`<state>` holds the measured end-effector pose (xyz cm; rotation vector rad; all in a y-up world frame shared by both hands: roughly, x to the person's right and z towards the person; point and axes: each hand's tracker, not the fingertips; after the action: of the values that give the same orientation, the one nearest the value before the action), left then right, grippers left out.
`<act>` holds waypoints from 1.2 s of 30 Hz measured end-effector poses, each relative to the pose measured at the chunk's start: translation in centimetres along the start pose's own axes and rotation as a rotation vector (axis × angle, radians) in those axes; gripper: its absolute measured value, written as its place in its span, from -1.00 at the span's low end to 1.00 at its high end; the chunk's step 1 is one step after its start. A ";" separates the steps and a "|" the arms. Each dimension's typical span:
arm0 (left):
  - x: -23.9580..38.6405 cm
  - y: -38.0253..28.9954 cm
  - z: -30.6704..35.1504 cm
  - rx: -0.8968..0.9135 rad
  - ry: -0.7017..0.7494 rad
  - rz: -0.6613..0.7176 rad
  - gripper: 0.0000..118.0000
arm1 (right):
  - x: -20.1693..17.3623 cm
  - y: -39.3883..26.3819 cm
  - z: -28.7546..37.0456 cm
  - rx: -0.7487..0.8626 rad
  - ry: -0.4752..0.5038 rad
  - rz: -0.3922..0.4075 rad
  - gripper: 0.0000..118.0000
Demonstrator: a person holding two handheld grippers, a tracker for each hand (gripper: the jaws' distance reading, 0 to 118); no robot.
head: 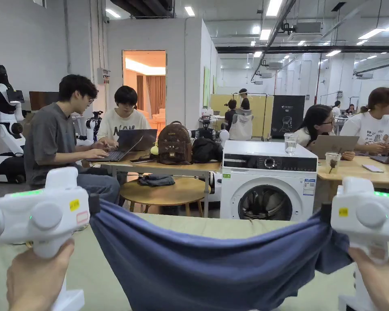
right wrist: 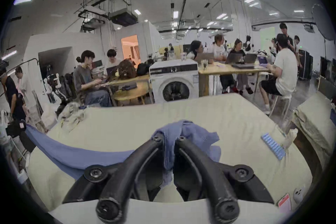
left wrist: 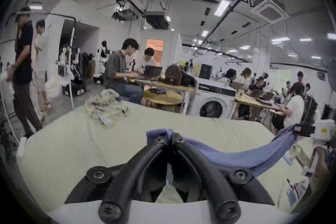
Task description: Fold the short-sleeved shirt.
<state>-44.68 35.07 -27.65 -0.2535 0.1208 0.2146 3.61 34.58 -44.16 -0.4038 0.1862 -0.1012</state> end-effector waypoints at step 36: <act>-0.4 -19.1 15.8 -0.184 -0.086 -0.105 -0.09 | 5.6 -20.8 17.7 -0.042 0.054 0.136 0.02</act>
<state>-39.30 21.10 -7.96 -0.4320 0.0026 0.1317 11.40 21.52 -20.74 -0.4292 0.2691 0.0259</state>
